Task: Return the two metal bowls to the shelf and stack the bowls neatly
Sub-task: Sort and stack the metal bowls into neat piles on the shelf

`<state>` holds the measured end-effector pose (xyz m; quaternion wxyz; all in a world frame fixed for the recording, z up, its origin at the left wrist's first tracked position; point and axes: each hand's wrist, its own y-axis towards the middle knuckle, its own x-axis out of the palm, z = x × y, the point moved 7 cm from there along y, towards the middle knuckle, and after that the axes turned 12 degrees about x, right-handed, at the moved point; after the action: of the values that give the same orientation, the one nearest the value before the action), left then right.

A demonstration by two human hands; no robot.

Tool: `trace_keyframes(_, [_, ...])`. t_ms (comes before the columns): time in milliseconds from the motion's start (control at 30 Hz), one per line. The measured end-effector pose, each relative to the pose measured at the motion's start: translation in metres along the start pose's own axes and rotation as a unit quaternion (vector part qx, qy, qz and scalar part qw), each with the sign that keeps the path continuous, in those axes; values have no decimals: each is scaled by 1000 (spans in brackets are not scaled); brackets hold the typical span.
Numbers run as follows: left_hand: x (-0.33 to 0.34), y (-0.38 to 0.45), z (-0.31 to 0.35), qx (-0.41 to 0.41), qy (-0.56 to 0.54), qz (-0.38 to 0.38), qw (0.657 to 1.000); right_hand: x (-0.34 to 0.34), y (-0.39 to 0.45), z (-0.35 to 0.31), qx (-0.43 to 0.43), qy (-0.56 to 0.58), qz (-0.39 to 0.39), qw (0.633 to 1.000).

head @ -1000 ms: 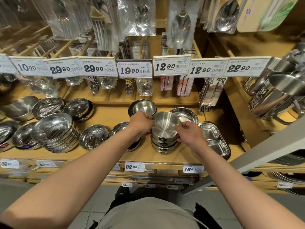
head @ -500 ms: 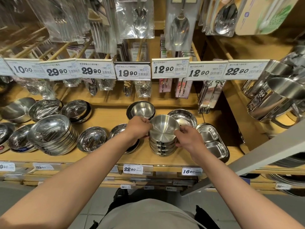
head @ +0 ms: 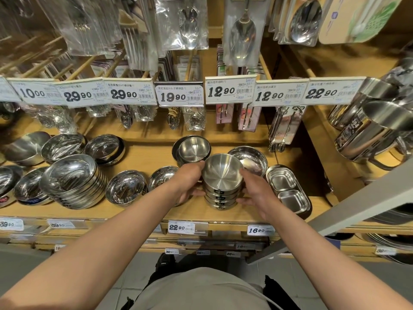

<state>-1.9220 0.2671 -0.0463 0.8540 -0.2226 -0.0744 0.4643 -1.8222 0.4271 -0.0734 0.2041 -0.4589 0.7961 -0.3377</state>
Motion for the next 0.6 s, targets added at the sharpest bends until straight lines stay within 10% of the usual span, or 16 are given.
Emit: trace_keyframes(600, [-30, -5, 5, 62, 40, 69, 995, -48, 13, 7, -29, 59, 77, 995])
